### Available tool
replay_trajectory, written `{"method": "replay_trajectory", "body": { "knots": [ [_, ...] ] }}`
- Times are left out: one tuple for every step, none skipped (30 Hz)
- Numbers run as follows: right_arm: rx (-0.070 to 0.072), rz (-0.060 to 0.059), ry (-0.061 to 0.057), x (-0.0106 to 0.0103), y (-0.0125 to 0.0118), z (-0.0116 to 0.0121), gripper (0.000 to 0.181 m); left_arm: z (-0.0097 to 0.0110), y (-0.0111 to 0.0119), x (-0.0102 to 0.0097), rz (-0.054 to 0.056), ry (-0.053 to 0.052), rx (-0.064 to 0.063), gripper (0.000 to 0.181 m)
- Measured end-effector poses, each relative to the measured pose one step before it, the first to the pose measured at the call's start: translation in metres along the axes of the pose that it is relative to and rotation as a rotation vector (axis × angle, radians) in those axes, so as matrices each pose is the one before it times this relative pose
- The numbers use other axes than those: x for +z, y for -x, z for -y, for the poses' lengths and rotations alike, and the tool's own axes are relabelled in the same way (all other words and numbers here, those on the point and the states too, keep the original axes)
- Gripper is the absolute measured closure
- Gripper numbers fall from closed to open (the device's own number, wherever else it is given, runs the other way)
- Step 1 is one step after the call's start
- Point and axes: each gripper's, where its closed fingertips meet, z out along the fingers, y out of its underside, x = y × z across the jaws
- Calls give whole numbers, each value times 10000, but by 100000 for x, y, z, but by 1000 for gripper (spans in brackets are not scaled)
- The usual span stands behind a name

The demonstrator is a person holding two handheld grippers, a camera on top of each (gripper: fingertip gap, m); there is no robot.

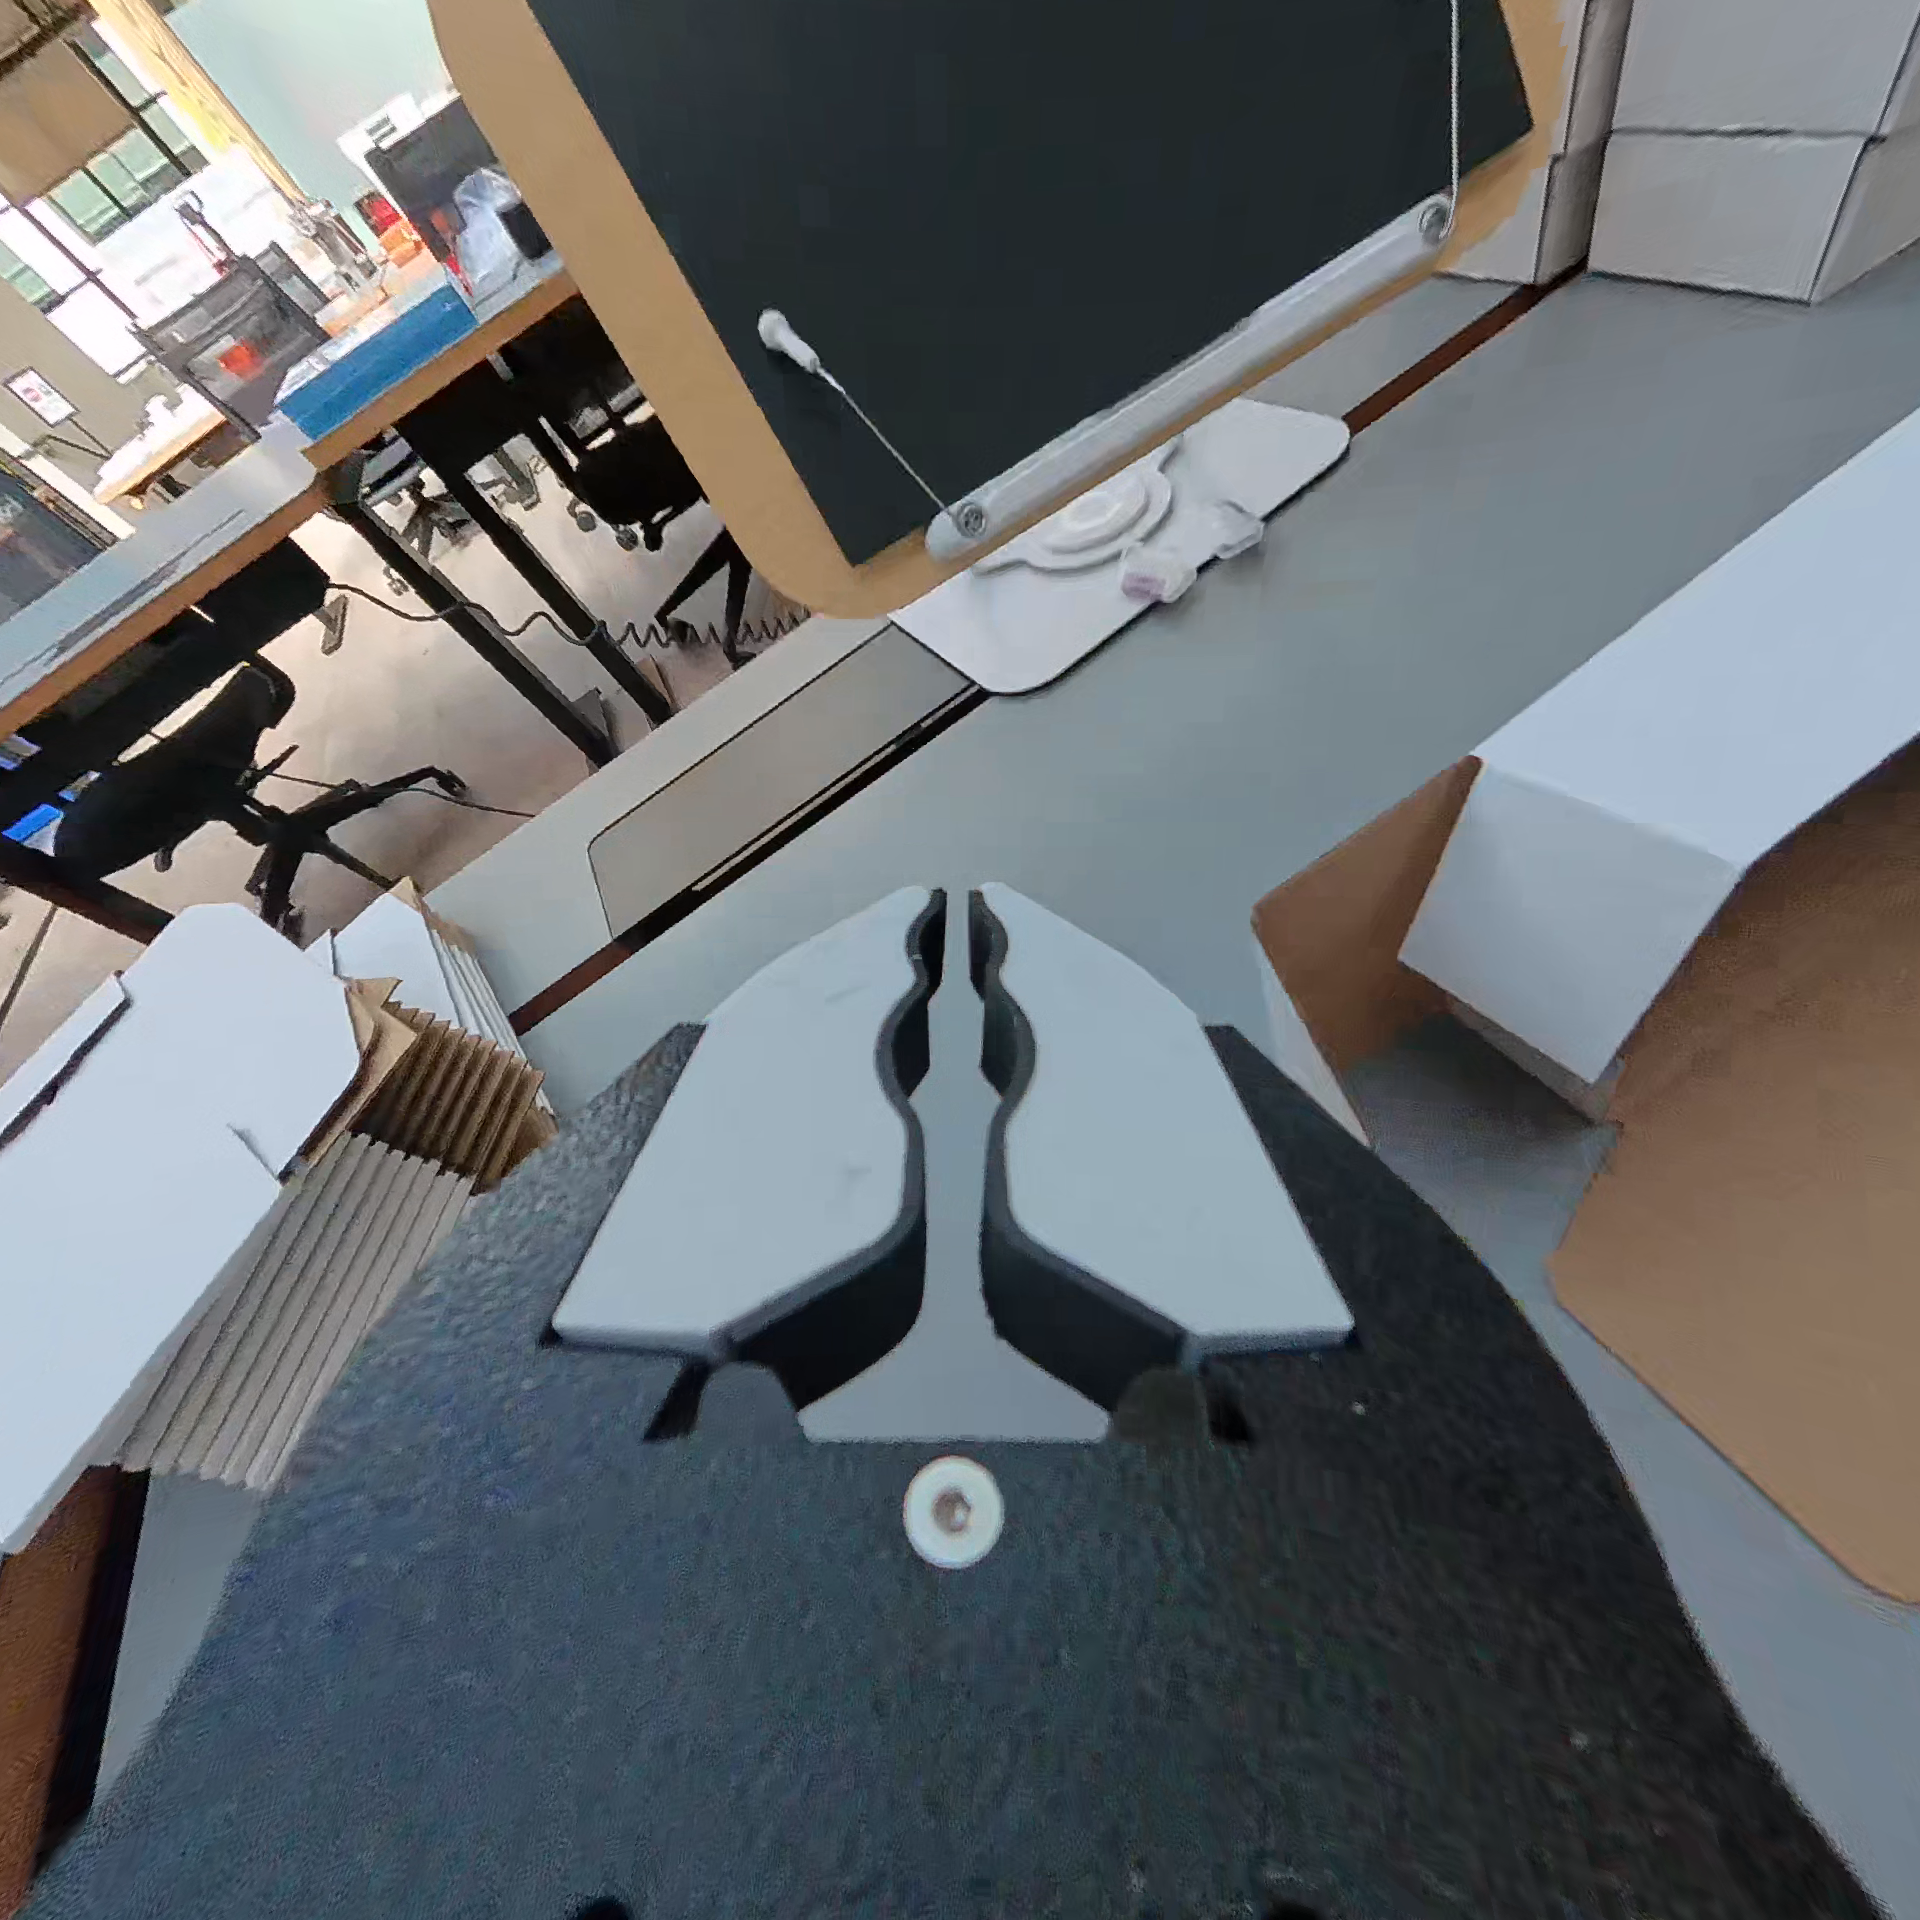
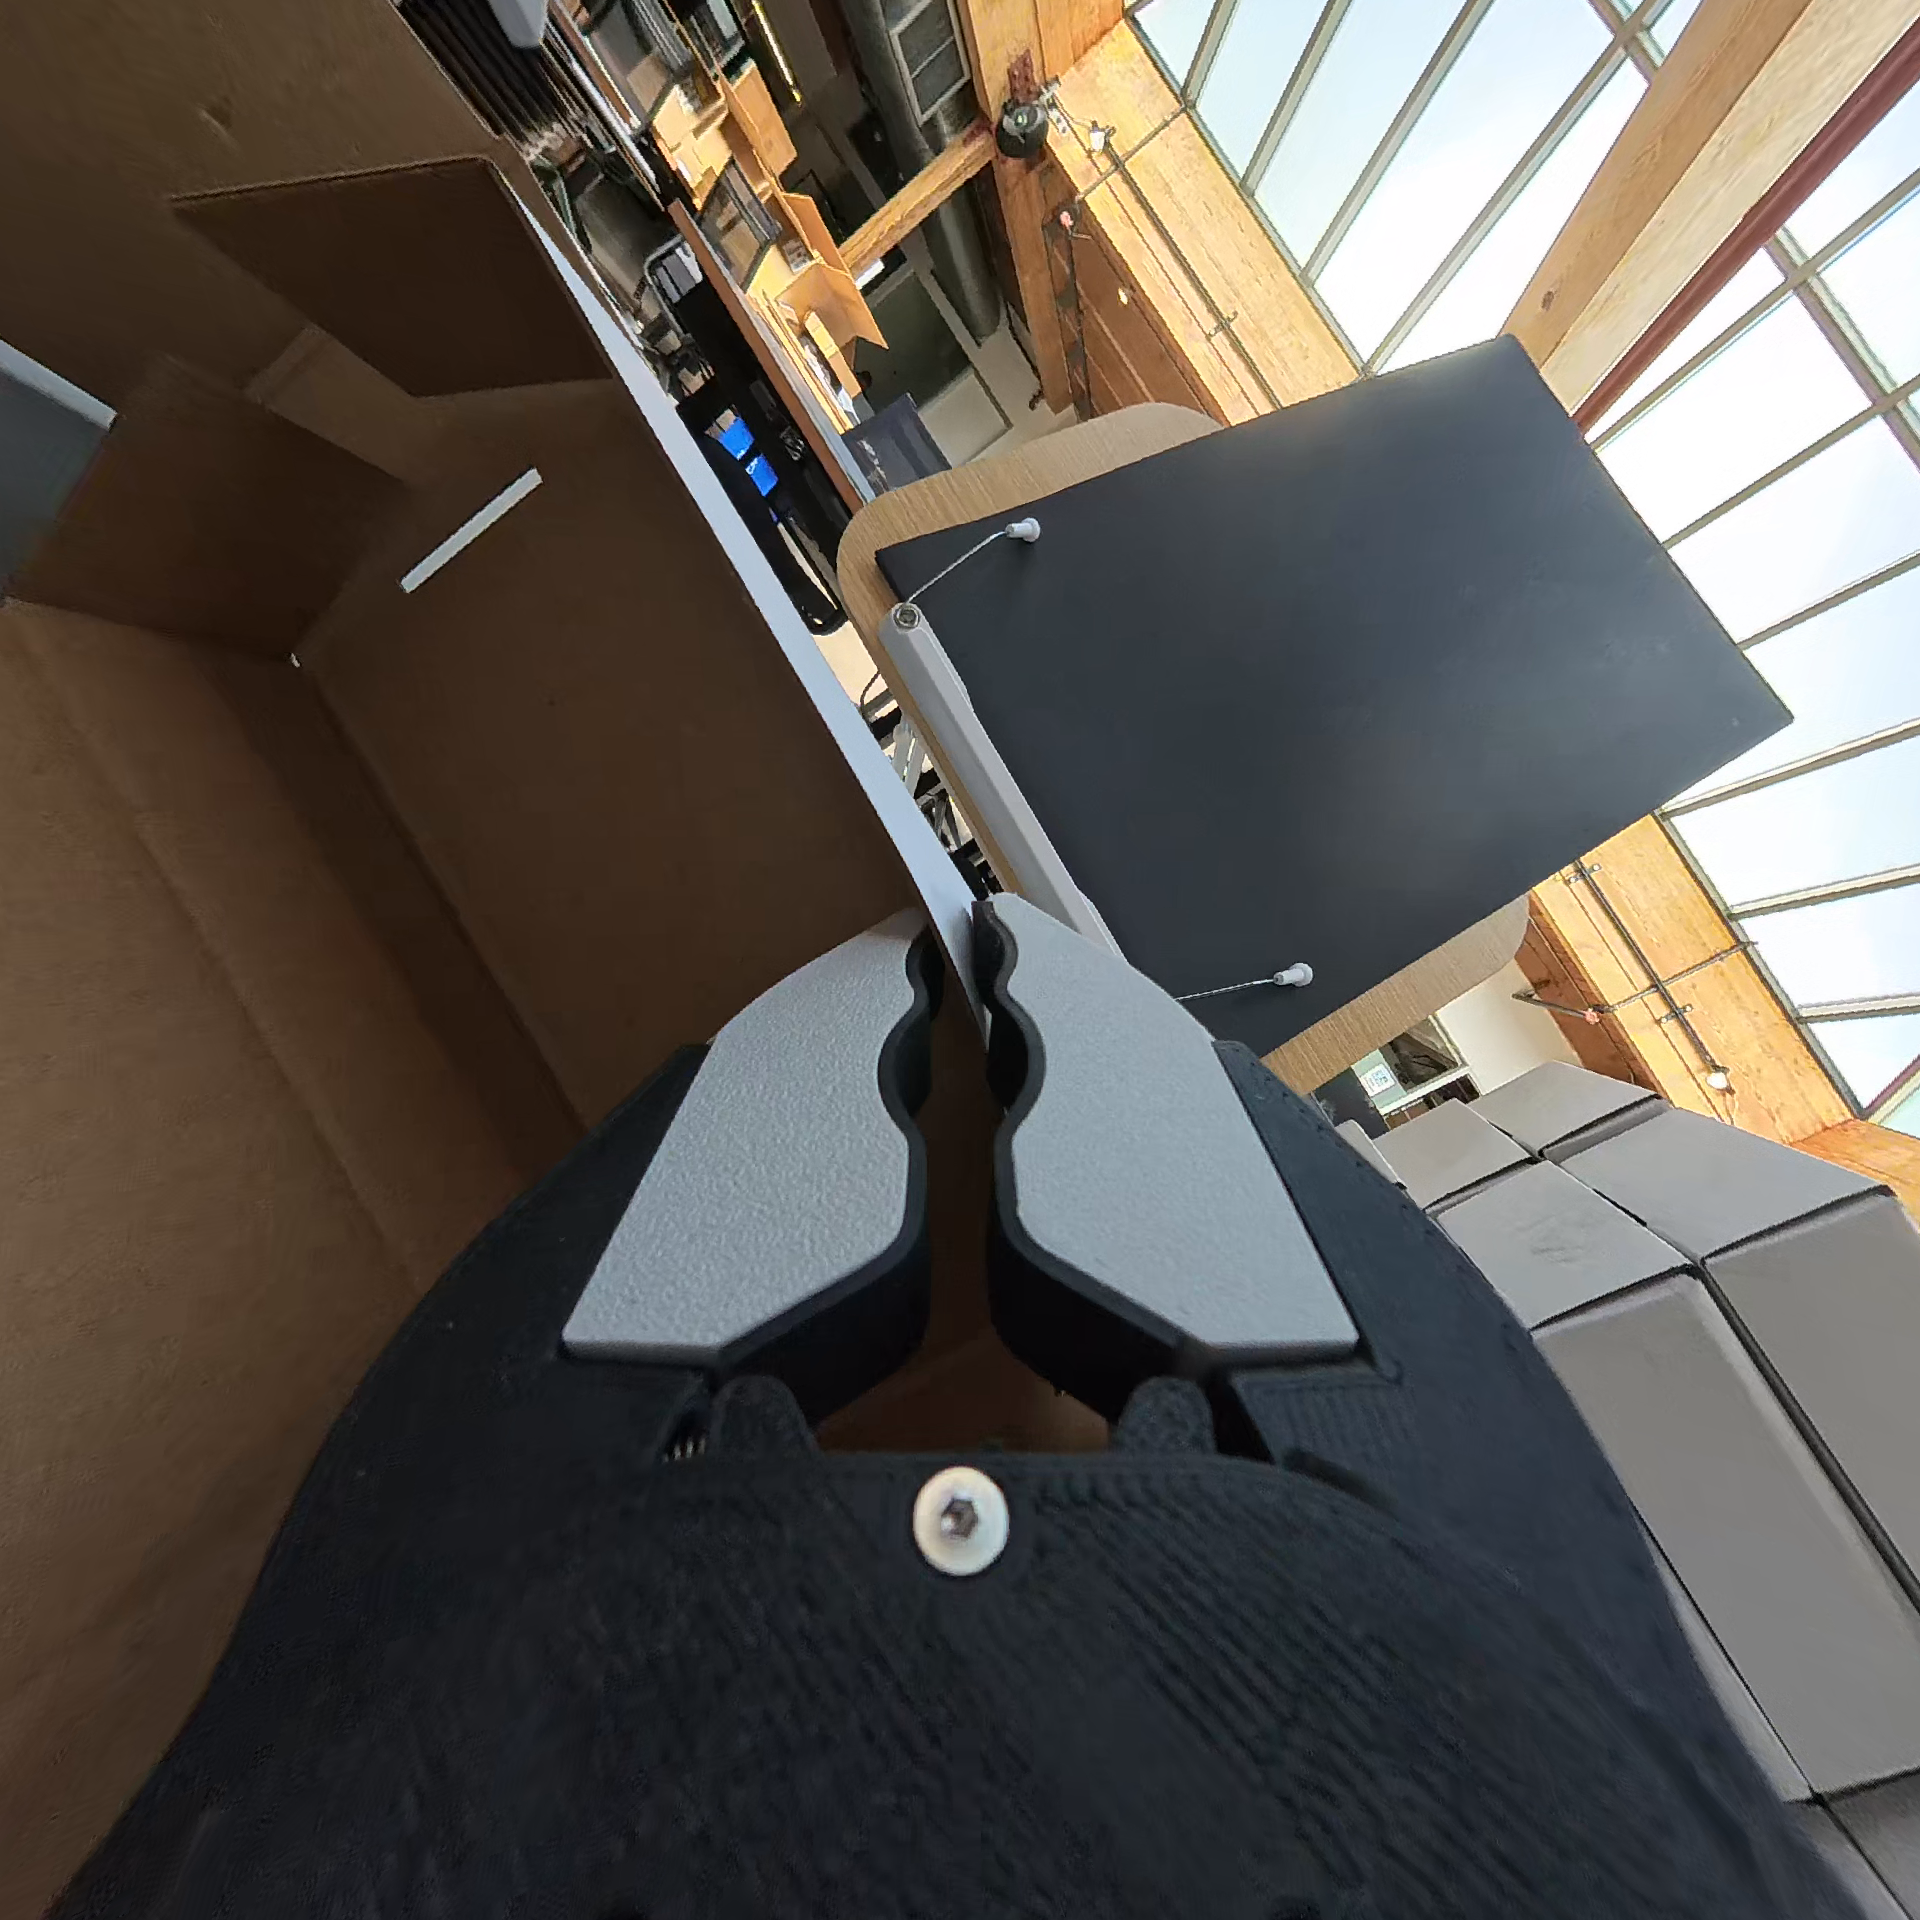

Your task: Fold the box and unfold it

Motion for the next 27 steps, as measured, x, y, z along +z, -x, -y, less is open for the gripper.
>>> {"method": "replay_trajectory", "body": {
  "knots": [
    [-49, 3, 27, 65, -11, -34, 175, -1285, 426, 1303, -326, 569, 8, 157],
    [-37, 14, 38, 72, 5, -44, 175, -1068, 150, 1275, -294, 460, 9, 152],
    [20, 11, 34, 42, -5, -31, 175, -613, -275, 1109, -343, 198, 116, 150],
    [56, 16, 35, 36, 6, -26, 175, -118, -496, 903, -326, -82, 217, 149],
    [33, -6, 30, 15, 5, -24, 175, 118, -373, 730, -156, -175, 207, 149],
    [-44, -30, 62, 25, 5, -30, 175, 109, -396, 636, -153, -106, 166, 149],
    [-106, -62, 91, 21, 5, -31, 175, 25, -468, 605, -194, -34, 83, 146],
    [-143, -99, 82, 27, 0, -3, 175, -39, -489, 554, -199, -16, 8, 143],
    [-201, -100, 97, 9, 13, -21, 175, -80, -612, 479, -282, -21, -10, 142],
    [-268, -97, 153, 11, 4, -31, 175, -97, -581, 385, -253, -29, -60, 140],
    [-418, -111, 234, 20, -17, -63, 176, -77, -292, 201, -48, -30, -132, 147],
    [-574, -112, 309, 37, -6, -99, 177, -22, -102, 11, 85, -57, -209, 151],
    [-514, -134, 318, 59, -12, -95, 177, -28, -206, -93, 54, -61, -266, 154],
    [-290, -111, 318, 102, 15, -166, 178, -64, -342, -122, 34, -90, -290, 160],
    [-145, -71, 246, 83, -32, -95, 178, -64, -585, -167, -70, -145, -326, 172],
    [-116, -21, 243, 92, -16, -103, 178, -37, -667, -211, -90, -179, -347, 181],
    [-111, -37, 253, 72, -18, -85, 179, -61, -53, -224, 328, -160, -331, 181],
    [-65, -49, 190, 37, -12, -45, 179, -111, -154, -274, 230, -95, -245, 181],
    [-53, -44, 158, 48, 5, -57, 179, -84, -168, -279, 221, -70, -303, 181],
    [-68, -42, 126, 36, -16, -49, 179, -104, -138, -260, 263, -59, -305, 181],
    [-35, -29, 76, 4, -12, -17, 179, -58, -179, -279, 231, -81, -190, 181],
    [6, -8, 58, 0, -5, -15, 179, -31, -255, -295, 176, -88, -55, 181],
    [-12, -9, 74, 19, -13, -19, 179, -10, -218, -278, 202, -87, 30, 181],
    [-77, -20, 82, 14, -7, -17, 179, 13, -170, -250, 230, -92, 85, 181],
    [-83, -34, 77, 11, 3, -5, 179, 15, -204, -230, 186, -69, 48, 181],
    [-42, 37, -13, 38, 136, 127, 179, -10, -203, -200, 168, -7, -38, 181],
    [-125, -92, 110, 80, 52, 8, 179, 39, -424, -186, -14, 4, -42, 181]
  ]
}}
